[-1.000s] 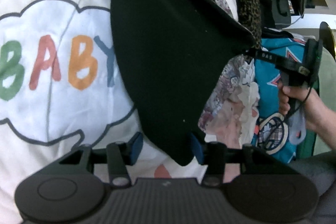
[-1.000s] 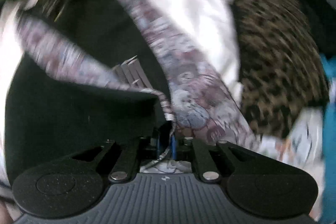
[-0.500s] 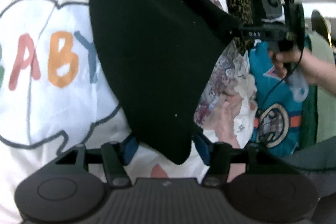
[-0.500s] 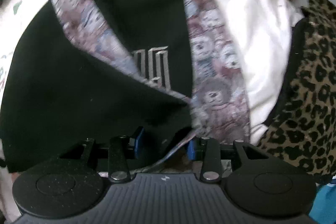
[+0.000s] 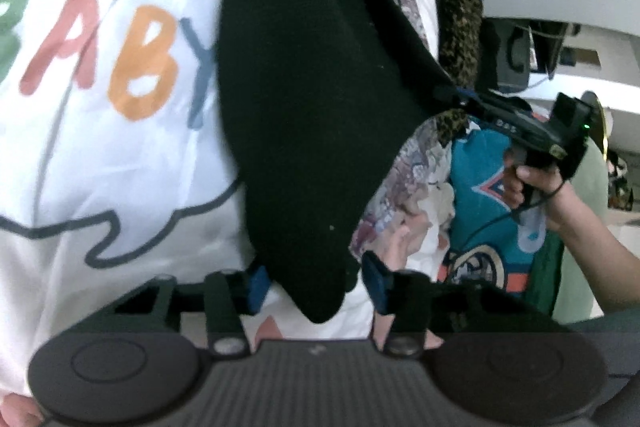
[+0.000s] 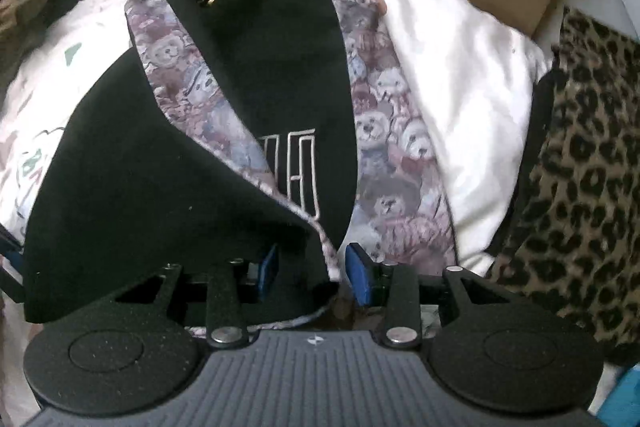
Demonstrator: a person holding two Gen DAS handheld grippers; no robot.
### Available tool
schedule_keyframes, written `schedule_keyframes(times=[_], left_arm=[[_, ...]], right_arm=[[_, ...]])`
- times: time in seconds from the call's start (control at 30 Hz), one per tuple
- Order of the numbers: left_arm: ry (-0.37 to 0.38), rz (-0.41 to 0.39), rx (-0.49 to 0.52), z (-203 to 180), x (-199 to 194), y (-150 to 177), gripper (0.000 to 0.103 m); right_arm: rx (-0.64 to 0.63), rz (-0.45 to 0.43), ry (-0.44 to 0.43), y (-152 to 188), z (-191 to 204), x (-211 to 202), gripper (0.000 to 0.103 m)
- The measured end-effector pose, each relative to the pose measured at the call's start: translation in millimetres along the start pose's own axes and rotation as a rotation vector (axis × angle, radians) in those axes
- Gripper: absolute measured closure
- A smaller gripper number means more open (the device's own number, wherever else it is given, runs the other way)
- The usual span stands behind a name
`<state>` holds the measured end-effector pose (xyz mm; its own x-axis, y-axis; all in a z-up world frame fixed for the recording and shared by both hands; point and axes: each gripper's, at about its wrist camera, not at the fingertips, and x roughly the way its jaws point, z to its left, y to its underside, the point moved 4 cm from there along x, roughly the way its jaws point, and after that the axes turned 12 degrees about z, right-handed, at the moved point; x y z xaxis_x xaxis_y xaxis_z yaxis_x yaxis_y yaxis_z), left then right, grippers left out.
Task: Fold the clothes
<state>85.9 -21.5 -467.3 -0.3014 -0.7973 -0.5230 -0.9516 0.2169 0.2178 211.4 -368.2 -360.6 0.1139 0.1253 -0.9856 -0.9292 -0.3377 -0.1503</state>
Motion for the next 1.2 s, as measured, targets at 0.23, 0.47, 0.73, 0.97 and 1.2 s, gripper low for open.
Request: schedule_keyframes(times=[0.23,0.47,0.73,0.97,1.2], left_arm=[[0.017,-0.017,-0.095,12,8,-5,0.074],[0.051,0.003,-0.066,0,7,-8,0.097],[0.103,0.005,0.034,-33,-6,-12,0.100],[0.064,0.052,0.083,-49,10,-21,0.100],[0.009,0.101,0.101,-51,26,-26,0.101]], right_arm=[[-0.016,0.036,0.060,-19,2,5,0.076],[0.003,0.032,0.098,-13,-6,-5,0.098],[0.152,-0.020,0.078,-8,-43,-35,0.099],[0.276,0.003,0.053,14,-74,-30,0.099],[0.372,0.046,0.006,43,-95,-11,0.099]])
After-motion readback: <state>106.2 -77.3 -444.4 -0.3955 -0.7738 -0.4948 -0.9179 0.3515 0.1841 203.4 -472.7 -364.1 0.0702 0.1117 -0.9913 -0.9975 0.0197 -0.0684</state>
